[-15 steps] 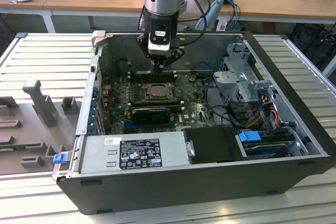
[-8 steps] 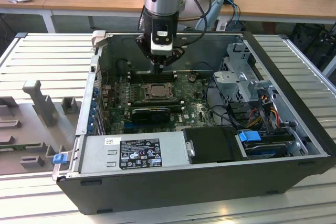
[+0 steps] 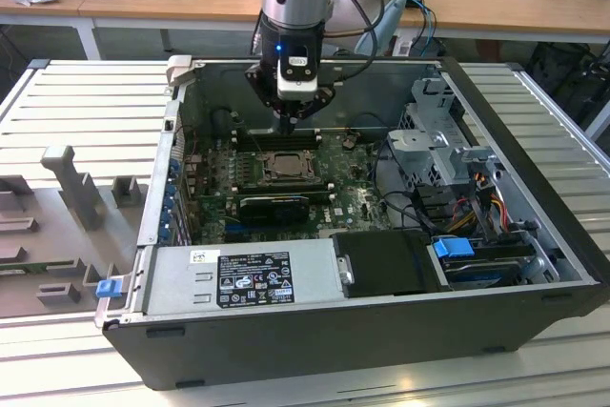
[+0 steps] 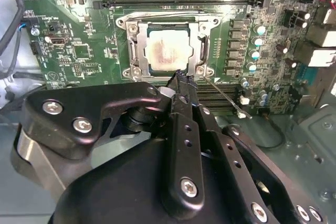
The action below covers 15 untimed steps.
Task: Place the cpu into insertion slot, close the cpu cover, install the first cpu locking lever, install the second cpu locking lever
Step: 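Install the first cpu locking lever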
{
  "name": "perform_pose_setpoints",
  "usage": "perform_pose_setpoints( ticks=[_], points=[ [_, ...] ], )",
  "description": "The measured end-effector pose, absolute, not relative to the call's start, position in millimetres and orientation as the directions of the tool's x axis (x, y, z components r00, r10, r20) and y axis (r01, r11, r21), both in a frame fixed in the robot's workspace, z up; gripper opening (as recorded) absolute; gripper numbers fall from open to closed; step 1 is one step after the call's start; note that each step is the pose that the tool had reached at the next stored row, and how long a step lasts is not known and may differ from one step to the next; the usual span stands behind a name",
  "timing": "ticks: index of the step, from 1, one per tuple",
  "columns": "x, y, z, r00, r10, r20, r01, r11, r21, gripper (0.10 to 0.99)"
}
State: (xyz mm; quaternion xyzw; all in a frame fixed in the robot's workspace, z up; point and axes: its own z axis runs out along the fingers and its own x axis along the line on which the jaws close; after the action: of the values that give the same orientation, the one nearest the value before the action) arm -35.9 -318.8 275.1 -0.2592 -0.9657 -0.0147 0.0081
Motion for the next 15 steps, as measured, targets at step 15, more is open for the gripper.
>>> perform_pose_setpoints(
  ticks=[15],
  points=[
    [-35.9,-318.8,275.0,-0.977,0.215,0.016,0.215,0.976,0.026,0.106]
  ],
)
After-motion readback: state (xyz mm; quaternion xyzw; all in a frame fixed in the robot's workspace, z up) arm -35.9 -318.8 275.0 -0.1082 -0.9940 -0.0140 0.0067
